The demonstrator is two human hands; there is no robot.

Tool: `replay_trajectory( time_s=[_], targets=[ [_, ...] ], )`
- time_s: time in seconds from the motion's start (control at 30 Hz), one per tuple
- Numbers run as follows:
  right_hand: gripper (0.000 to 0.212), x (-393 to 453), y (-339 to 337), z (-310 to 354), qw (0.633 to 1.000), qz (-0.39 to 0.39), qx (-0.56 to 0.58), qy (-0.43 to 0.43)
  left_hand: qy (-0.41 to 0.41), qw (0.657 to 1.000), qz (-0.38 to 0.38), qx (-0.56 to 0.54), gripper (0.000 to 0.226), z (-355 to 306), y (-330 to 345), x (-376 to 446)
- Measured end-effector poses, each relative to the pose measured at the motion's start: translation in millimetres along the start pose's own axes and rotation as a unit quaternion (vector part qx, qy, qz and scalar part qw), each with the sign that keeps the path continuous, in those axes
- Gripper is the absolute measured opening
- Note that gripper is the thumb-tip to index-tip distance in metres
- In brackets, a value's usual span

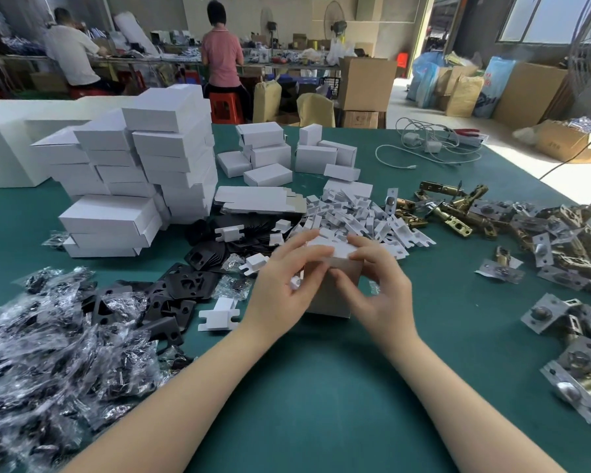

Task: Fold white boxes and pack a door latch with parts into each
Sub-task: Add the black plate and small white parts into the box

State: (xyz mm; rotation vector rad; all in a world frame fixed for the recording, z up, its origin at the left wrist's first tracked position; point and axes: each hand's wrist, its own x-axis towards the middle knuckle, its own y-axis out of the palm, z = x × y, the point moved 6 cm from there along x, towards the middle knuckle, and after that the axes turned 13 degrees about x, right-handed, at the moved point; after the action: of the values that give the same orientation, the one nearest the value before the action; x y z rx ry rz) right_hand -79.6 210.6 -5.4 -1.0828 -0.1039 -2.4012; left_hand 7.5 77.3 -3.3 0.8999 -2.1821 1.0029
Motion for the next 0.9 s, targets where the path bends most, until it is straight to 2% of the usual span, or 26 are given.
replay_trajectory(
  time_s=[0.13, 0.17, 0.3, 0.4, 0.5, 0.6, 0.67, 0.73, 0.8, 0.9],
  targets=[
    [0.07, -11, 12, -22, 0.985, 0.051, 0.063, 0.154, -0.092, 0.992, 0.061, -0.055, 0.065, 12, 12, -11],
    [0.072, -12, 12, -29, 0.979, 0.068, 0.068, 0.18, -0.122, 0.987, 0.082, -0.067, 0.067, 17, 13, -14],
    [0.036, -14, 14, -44, 0.973, 0.092, 0.039, 0.209, -0.176, 0.969, 0.169, -0.021, 0.038, 28, 15, -18],
    [0.041, -16, 12, -43, 0.975, 0.067, 0.03, 0.208, -0.176, 0.972, 0.145, -0.062, 0.034, 27, 15, -19],
    [0.043, -13, 5, -43, 0.977, 0.022, 0.024, 0.21, -0.194, 0.973, 0.063, -0.106, 0.031, 24, 8, -14],
    [0.059, -13, -3, -48, 0.974, -0.022, 0.018, 0.224, -0.26, 0.945, -0.105, -0.168, 0.024, 30, -30, 6],
    [0.062, -14, -4, -50, 0.973, -0.02, 0.005, 0.23, -0.301, 0.896, -0.23, -0.23, 0.028, 41, -69, 21],
    [0.064, -13, -1, -51, 0.974, -0.004, -0.009, 0.225, -0.337, 0.832, -0.334, -0.286, 0.028, 59, -108, 33],
    [0.068, -11, 2, -53, 0.974, 0.008, -0.012, 0.226, -0.389, 0.794, -0.388, -0.259, 0.028, 78, -143, 40],
    [0.07, -11, 4, -54, 0.972, 0.02, -0.01, 0.236, -0.464, 0.738, -0.43, -0.234, 0.037, 106, -175, 37]
  ],
)
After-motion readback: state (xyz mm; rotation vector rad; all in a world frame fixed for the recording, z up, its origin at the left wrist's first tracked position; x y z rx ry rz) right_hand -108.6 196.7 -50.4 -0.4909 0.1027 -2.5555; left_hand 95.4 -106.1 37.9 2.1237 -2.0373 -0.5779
